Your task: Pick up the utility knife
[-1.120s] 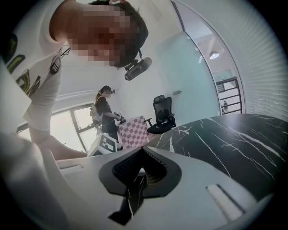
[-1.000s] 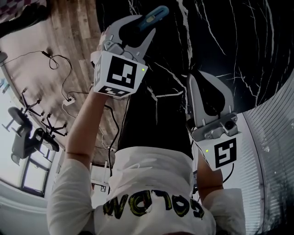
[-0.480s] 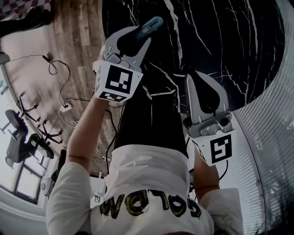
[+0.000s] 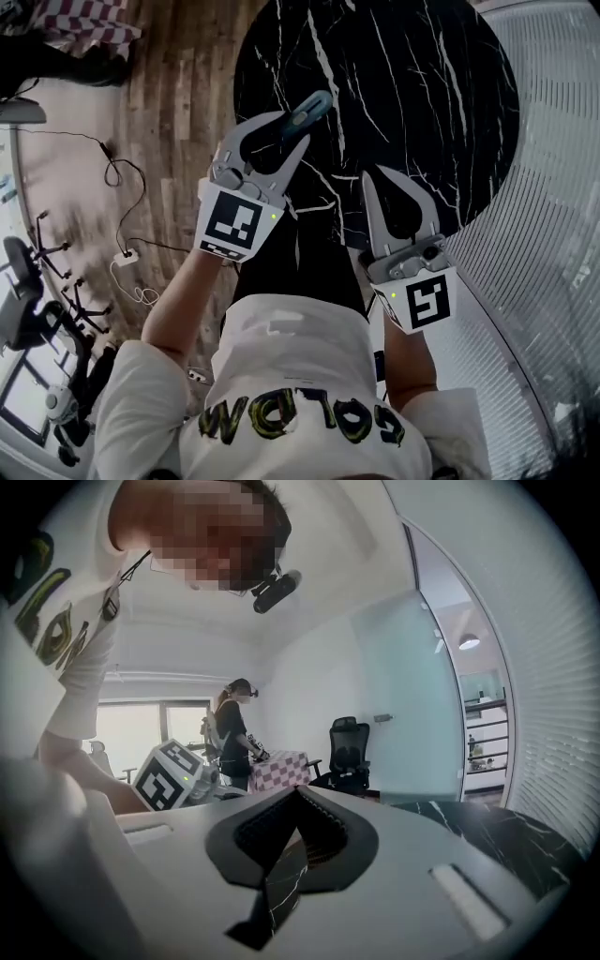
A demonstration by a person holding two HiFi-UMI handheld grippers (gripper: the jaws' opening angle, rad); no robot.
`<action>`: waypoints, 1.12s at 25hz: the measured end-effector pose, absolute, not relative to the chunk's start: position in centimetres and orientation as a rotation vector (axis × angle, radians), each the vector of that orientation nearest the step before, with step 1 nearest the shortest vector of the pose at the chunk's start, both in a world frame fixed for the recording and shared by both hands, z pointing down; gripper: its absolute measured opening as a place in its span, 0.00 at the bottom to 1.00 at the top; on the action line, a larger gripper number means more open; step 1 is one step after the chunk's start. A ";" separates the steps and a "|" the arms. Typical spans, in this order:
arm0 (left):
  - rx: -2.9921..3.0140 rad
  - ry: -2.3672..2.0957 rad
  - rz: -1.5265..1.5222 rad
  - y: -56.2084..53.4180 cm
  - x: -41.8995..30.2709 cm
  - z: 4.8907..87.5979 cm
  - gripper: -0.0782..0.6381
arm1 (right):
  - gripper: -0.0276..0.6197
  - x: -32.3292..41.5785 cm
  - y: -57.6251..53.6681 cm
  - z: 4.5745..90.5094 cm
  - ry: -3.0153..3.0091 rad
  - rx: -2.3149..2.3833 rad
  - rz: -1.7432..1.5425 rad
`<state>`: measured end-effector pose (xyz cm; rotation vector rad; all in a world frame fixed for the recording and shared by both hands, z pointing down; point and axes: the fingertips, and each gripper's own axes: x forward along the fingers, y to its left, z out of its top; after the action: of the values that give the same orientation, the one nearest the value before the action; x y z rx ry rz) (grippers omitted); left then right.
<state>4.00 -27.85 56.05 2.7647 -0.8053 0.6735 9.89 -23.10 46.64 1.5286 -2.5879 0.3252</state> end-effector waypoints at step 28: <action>2.840 -0.907 0.002 -19.5 2.0 27.5 0.30 | 0.05 8.3 -17.4 25.9 -2.694 1.560 -0.006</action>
<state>1.99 -19.51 27.52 2.8404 -0.9073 0.0018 8.29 -17.43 25.86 1.5605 -2.6941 -0.0060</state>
